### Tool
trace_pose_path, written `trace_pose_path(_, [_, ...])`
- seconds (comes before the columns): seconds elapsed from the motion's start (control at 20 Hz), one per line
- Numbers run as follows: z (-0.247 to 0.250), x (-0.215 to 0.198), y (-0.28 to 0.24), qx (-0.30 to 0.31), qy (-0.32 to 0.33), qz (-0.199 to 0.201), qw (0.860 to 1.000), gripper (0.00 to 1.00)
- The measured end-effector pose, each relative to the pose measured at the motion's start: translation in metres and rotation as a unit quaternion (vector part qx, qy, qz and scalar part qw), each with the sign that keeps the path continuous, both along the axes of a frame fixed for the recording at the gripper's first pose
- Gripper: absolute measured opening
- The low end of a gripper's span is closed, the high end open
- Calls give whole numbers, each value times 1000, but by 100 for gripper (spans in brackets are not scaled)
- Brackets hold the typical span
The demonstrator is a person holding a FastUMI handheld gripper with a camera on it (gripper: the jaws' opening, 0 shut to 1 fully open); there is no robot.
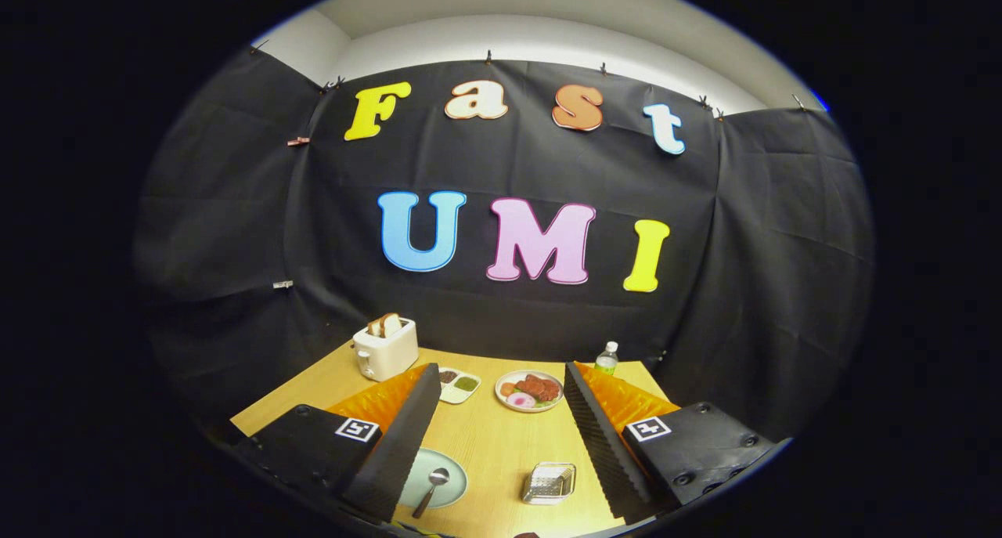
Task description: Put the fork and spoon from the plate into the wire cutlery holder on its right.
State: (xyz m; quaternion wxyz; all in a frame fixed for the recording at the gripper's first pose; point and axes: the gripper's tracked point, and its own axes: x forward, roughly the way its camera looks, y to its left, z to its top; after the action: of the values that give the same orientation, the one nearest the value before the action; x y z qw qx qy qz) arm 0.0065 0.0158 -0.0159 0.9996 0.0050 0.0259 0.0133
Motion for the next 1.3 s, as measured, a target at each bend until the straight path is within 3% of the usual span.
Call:
trace_pose_path(0.25, [-54, 10, 35, 0, 103, 52, 993, 99])
trace_pose_path(0.4, [-106, 14, 56, -23, 180, 82, 980, 99])
trace_pose_path(0.65, [-186, 16, 94, -9, 280, 127, 952, 99])
trace_pose_path(1.1, [-316, 15, 133, 17, 436, 141, 889, 99])
trace_pose_path(1.3, [-358, 22, 134, -6, 474, 124, 872, 94])
